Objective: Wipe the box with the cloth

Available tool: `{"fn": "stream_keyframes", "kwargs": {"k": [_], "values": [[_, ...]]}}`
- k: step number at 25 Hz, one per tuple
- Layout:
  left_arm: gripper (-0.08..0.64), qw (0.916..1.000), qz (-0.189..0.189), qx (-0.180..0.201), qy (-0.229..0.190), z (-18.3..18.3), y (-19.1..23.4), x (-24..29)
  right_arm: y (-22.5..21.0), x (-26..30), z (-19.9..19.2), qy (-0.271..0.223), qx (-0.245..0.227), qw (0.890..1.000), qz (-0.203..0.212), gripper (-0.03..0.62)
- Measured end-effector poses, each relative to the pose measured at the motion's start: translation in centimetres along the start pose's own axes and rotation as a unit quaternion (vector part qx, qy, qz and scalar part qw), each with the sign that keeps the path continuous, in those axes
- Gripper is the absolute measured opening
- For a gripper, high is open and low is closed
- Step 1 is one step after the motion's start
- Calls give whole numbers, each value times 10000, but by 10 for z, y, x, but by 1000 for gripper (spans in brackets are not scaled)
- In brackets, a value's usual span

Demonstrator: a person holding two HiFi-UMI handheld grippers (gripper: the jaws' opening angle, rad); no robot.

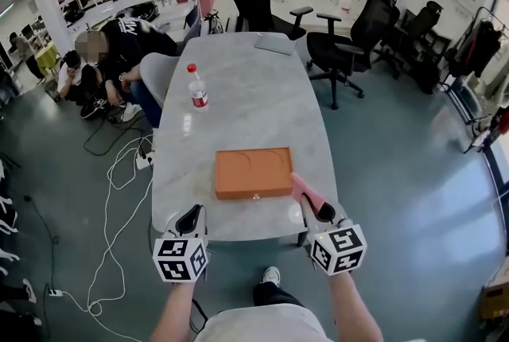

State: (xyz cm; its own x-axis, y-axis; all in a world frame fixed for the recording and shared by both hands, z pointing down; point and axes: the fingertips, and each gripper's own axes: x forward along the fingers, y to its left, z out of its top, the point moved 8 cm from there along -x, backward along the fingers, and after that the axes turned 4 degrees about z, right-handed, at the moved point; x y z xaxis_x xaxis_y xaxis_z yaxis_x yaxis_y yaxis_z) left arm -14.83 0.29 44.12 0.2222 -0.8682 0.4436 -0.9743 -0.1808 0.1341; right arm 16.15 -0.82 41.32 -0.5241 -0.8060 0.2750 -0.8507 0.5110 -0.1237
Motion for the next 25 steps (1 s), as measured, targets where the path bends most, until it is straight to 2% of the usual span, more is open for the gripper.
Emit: {"fn": "stream_keyframes", "kwargs": {"k": [13, 25], "values": [[29, 9990, 401, -146, 105, 12, -10, 58, -61, 59, 11, 135, 191, 9983, 540, 15], [29, 9982, 556, -189, 148, 19, 4, 81, -49, 114, 29, 134, 389, 9905, 1315, 15]]}}
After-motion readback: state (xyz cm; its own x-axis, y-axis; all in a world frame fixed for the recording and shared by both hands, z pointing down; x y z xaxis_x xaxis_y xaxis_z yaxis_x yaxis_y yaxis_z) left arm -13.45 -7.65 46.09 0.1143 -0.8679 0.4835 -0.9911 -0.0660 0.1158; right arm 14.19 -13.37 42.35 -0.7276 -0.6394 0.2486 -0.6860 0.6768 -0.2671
